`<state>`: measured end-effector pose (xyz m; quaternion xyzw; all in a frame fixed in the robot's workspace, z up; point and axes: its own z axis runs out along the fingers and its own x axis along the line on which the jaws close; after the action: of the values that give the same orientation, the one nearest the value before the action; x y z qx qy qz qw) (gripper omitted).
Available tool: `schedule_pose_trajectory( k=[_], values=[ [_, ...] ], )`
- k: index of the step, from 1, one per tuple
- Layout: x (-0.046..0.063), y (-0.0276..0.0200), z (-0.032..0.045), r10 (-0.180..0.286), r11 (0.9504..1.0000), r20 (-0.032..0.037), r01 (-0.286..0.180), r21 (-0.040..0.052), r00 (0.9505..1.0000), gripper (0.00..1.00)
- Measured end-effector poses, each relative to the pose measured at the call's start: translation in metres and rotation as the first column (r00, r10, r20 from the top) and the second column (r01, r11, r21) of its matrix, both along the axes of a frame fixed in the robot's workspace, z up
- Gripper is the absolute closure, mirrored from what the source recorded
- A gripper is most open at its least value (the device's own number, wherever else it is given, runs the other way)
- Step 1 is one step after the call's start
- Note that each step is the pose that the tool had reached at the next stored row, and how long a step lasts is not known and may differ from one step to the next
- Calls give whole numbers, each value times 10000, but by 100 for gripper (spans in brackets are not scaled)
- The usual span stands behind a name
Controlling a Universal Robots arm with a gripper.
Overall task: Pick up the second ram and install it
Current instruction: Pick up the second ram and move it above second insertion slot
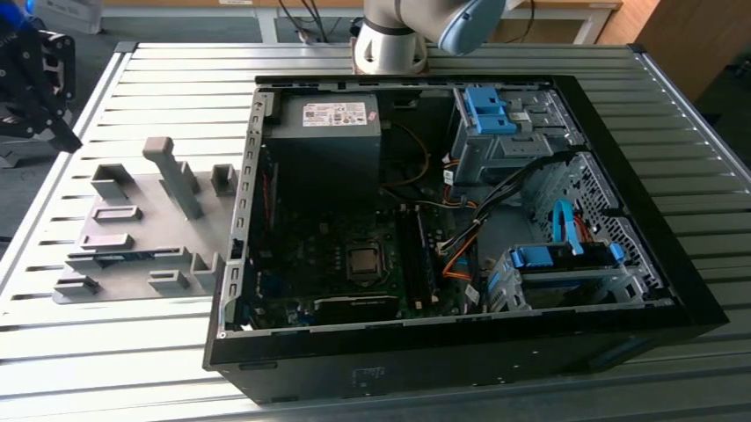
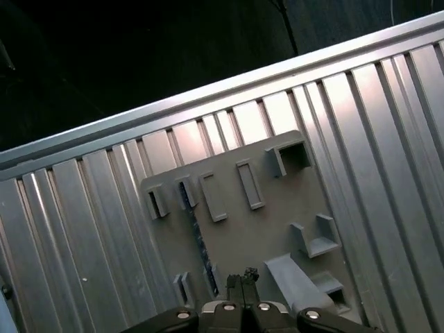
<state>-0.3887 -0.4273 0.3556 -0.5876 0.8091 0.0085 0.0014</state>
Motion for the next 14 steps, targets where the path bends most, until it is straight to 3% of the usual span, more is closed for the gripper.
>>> schedule_pose_trajectory(
  k=[5, 10, 14],
  values=[
    [1, -1, -21, 784, 9969, -5, -784, -22, 9969, 89],
    [-22, -9, -34, 982, 9952, -7, -982, -50, 9952, 89],
    [-31, -9, -43, 1113, 9938, -8, -1113, -53, 9938, 84]
  ],
)
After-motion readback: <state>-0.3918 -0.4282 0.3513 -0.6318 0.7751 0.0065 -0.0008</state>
